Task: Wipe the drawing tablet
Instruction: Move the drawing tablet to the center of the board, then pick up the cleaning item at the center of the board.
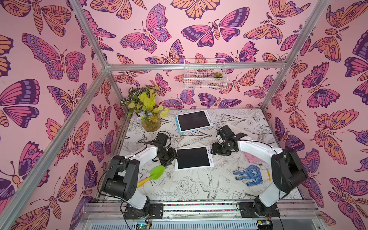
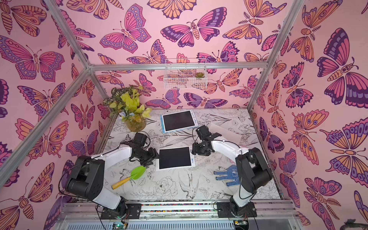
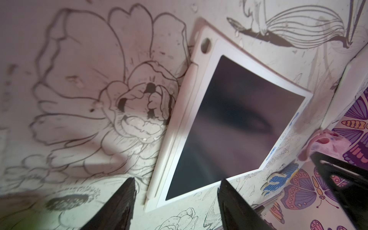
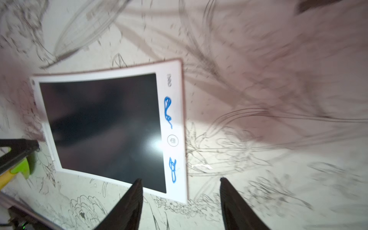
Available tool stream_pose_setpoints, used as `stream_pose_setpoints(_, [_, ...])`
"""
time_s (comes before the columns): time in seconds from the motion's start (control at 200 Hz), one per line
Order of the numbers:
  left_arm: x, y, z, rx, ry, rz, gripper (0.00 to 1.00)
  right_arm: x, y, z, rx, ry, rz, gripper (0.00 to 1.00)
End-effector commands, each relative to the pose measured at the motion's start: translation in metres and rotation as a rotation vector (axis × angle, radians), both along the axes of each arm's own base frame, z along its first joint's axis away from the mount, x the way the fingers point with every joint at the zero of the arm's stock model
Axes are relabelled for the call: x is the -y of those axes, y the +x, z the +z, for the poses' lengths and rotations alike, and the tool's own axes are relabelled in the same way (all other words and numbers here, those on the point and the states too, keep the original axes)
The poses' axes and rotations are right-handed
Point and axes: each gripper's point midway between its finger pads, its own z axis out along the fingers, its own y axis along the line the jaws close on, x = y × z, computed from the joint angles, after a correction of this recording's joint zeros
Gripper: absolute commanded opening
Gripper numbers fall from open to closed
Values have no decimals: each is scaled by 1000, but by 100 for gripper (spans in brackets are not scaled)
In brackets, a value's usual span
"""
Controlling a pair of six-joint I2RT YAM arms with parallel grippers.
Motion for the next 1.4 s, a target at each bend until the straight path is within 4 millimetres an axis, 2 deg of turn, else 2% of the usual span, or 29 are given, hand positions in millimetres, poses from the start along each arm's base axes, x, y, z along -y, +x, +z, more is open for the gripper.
stream_pose_setpoints(0.0, [-7, -4, 20, 35, 61, -12, 69, 98, 11, 43, 134, -300, -229, 65])
stream_pose_setpoints(0.12, [7, -9, 34, 65, 46, -45, 68, 196, -2, 47, 107, -386, -527, 67])
stream_pose_setpoints(0.21, [22, -15, 38, 72, 36, -85, 68, 248, -13, 38, 56, -416, -683, 69])
stream_pose_setpoints(0.26, [29, -20, 38, 69, 32, -102, 68, 265, -17, 28, 11, -387, -750, 69])
stream_pose_setpoints(0.34, [38, -26, 36, 62, 29, -127, 67, 282, -17, 9, -55, -317, -821, 68])
stream_pose_setpoints(0.446, [42, -31, 33, 53, 13, -140, 66, 288, -4, -11, -83, -250, -837, 66])
stream_pose_setpoints(0.471, [41, -32, 34, 53, 12, -142, 66, 288, 0, -22, -107, -245, -828, 65])
stream_pose_setpoints(0.616, [37, -38, 34, 62, 16, -139, 65, 288, 18, -45, -137, -214, -808, 64])
stream_pose_setpoints(0.776, [28, -43, 34, 58, 28, -123, 64, 289, 22, -66, -200, -185, -825, 55])
stream_pose_setpoints(0.831, [24, -43, 35, 57, 31, -115, 64, 289, 24, -66, -193, -177, -831, 42])
stream_pose_setpoints(0.901, [18, -43, 36, 57, 34, -104, 63, 288, 26, -62, -167, -169, -830, 14])
stream_pose_setpoints(0.966, [12, -42, 36, 56, 41, -91, 61, 288, 27, -46, -109, -188, -827, 0])
stream_pose_setpoints(1.036, [6, -40, 34, 48, 42, -76, 60, 282, 28, -18, -18, -233, -801, 0])
stream_pose_setpoints(1.071, [3, -39, 32, 43, 43, -68, 59, 273, 29, -4, 28, -261, -768, 0])
stream_pose_setpoints(1.097, [1, -38, 31, 38, 45, -64, 58, 265, 30, 16, 87, -277, -744, 0])
stream_pose_setpoints(1.177, [-3, -33, 27, 27, 52, -58, 55, 237, 26, 58, 217, -347, -663, 0])
stream_pose_setpoints(1.237, [-5, -28, 24, 23, 64, -64, 53, 211, 22, 86, 312, -364, -599, 0])
stream_pose_setpoints(1.292, [-8, -24, 20, 16, 82, -73, 51, 180, 19, 105, 398, -358, -506, 0])
stream_pose_setpoints(1.342, [-10, -19, 16, 13, 96, -83, 48, 149, 18, 114, 459, -342, -407, 0])
stream_pose_setpoints(1.392, [-11, -14, 11, 7, 111, -97, 44, 113, 15, 116, 498, -327, -283, 0])
